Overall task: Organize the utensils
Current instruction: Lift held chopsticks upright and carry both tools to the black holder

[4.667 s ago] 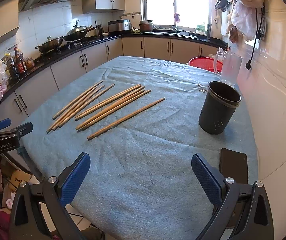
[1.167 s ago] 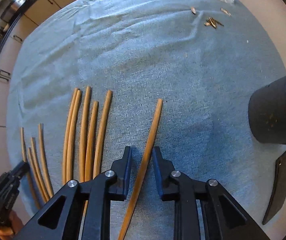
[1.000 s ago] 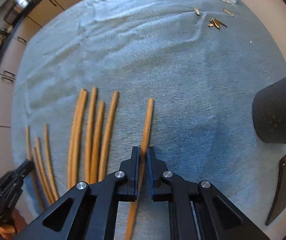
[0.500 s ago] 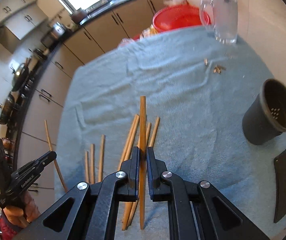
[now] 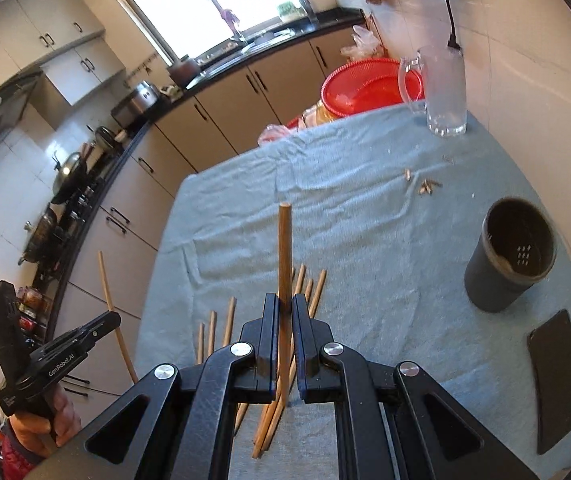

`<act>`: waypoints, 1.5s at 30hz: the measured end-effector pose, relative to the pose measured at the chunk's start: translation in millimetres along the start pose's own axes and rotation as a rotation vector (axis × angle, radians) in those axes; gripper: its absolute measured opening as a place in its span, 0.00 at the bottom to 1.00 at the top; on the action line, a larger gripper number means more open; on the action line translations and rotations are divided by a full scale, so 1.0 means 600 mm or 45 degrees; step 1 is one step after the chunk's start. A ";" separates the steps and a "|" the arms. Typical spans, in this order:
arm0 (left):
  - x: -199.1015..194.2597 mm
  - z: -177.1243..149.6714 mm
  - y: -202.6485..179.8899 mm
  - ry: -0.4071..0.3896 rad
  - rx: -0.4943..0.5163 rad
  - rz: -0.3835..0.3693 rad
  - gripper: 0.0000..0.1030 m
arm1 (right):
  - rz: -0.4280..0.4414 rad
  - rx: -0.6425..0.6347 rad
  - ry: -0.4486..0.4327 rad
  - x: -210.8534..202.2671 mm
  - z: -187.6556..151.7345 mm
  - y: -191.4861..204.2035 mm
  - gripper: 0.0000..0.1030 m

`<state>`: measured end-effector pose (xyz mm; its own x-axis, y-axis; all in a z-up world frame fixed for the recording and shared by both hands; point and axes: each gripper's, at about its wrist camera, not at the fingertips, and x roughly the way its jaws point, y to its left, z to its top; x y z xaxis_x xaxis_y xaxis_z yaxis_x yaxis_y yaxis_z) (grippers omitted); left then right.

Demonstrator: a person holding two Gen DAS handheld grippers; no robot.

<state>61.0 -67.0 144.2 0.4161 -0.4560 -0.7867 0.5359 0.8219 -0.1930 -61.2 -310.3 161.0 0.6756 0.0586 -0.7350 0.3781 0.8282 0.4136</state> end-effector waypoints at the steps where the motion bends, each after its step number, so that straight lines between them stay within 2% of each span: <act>1: -0.006 0.003 -0.005 -0.012 -0.002 0.009 0.06 | 0.007 -0.003 -0.014 -0.008 0.004 -0.003 0.07; 8: -0.037 0.025 -0.043 -0.101 -0.019 0.019 0.06 | 0.049 0.004 -0.085 -0.059 0.027 -0.030 0.07; 16: -0.050 0.065 -0.134 -0.197 0.030 -0.054 0.06 | 0.074 0.044 -0.194 -0.141 0.058 -0.084 0.07; 25: -0.041 0.130 -0.283 -0.272 0.126 -0.223 0.06 | 0.038 0.103 -0.354 -0.256 0.090 -0.155 0.07; 32: -0.020 0.182 -0.396 -0.307 0.154 -0.344 0.06 | -0.042 0.157 -0.445 -0.330 0.114 -0.218 0.07; 38: 0.027 0.217 -0.466 -0.287 0.093 -0.428 0.06 | -0.093 0.189 -0.453 -0.343 0.130 -0.257 0.07; 45: 0.100 0.227 -0.524 -0.288 0.061 -0.399 0.06 | -0.135 0.197 -0.393 -0.313 0.137 -0.292 0.07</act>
<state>17.5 -399.2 237.9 0.3751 -0.7508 -0.5437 0.6942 0.6162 -0.3719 -202.4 -512.5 271.0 0.7777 -0.2139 -0.5912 0.5318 0.7253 0.4372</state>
